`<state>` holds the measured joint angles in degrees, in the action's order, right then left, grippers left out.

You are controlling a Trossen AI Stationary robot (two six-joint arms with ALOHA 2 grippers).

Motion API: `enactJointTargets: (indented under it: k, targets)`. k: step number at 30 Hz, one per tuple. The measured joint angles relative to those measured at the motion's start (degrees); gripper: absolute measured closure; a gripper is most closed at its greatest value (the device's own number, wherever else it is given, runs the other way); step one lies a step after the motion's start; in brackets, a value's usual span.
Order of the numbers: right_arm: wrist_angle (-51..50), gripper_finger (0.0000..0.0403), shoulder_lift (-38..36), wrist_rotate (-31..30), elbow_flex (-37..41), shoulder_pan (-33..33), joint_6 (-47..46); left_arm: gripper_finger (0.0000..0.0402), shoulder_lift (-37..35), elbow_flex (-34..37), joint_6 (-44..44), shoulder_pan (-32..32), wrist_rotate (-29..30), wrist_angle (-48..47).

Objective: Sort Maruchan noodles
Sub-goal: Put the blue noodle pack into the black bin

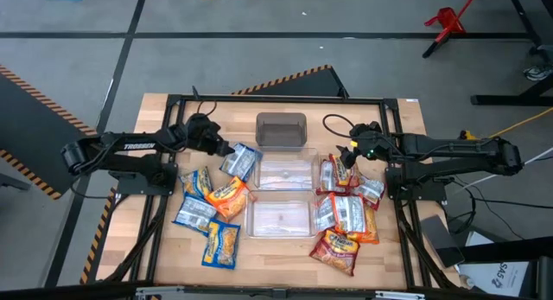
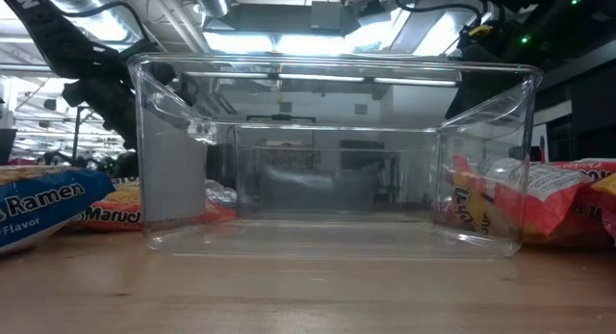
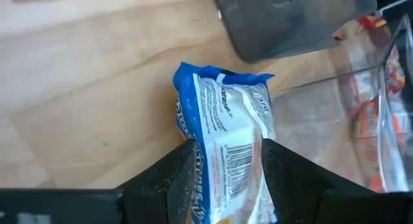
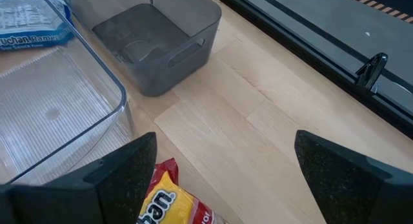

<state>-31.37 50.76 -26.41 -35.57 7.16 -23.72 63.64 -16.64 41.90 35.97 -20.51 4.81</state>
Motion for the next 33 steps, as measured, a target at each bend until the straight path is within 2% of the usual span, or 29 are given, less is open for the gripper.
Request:
enactJointTargets:
  k: [8,17,24,33]
  targets:
    - [0.0,0.0052,0.0,0.3,0.0,0.0,0.0,0.0174,0.1,0.0,-4.4,-0.4,-1.4,-0.6]
    - [1.1,0.0052,0.0,0.3,0.0,0.0,0.0,0.0113,0.3,0.0,-6.5,-1.6,0.5,-2.1]
    - [1.6,0.0052,0.0,0.4,0.0,0.0,0.0,0.0104,3.7,0.0,-6.2,-2.7,3.0,-2.6]
    - [1.6,0.0052,0.0,0.4,0.0,0.0,0.0,0.0103,7.2,-0.1,-2.2,-4.7,1.9,2.1]
